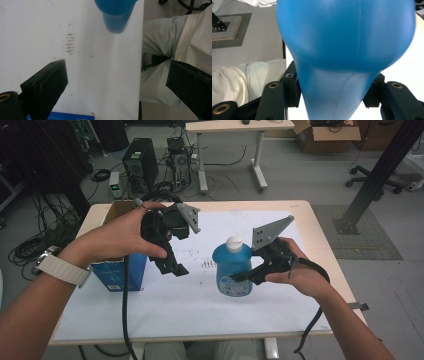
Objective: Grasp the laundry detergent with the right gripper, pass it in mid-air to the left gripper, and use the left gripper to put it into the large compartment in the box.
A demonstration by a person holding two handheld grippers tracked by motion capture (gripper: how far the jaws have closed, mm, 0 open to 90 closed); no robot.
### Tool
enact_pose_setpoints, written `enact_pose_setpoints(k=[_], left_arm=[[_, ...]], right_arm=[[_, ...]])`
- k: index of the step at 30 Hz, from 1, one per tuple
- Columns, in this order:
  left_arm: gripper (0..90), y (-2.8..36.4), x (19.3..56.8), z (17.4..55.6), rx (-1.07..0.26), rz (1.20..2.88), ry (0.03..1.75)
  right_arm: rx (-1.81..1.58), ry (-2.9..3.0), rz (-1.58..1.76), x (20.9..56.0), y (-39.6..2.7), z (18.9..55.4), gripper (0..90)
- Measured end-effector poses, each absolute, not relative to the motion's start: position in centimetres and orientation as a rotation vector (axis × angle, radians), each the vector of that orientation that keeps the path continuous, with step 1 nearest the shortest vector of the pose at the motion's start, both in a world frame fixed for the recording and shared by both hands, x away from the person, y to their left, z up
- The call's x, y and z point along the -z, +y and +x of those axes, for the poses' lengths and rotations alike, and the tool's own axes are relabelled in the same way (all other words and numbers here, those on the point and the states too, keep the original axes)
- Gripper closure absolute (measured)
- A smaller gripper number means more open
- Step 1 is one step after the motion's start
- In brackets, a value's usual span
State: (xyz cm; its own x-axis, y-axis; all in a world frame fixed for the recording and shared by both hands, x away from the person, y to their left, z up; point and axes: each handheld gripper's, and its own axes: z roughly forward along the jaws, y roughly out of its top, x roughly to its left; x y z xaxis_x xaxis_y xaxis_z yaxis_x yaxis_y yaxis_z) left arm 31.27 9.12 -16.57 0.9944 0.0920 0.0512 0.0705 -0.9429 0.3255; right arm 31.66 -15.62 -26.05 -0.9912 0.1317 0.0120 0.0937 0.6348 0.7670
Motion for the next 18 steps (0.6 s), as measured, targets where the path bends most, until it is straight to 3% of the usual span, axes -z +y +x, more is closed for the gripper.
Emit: enact_pose_setpoints(k=[18], left_arm=[[4.2,9.0,16.5,30.9,-0.076,2.809,0.119]], right_arm=[[-1.307,2.864,0.056,25.9,-11.5,32.1,44.9]])
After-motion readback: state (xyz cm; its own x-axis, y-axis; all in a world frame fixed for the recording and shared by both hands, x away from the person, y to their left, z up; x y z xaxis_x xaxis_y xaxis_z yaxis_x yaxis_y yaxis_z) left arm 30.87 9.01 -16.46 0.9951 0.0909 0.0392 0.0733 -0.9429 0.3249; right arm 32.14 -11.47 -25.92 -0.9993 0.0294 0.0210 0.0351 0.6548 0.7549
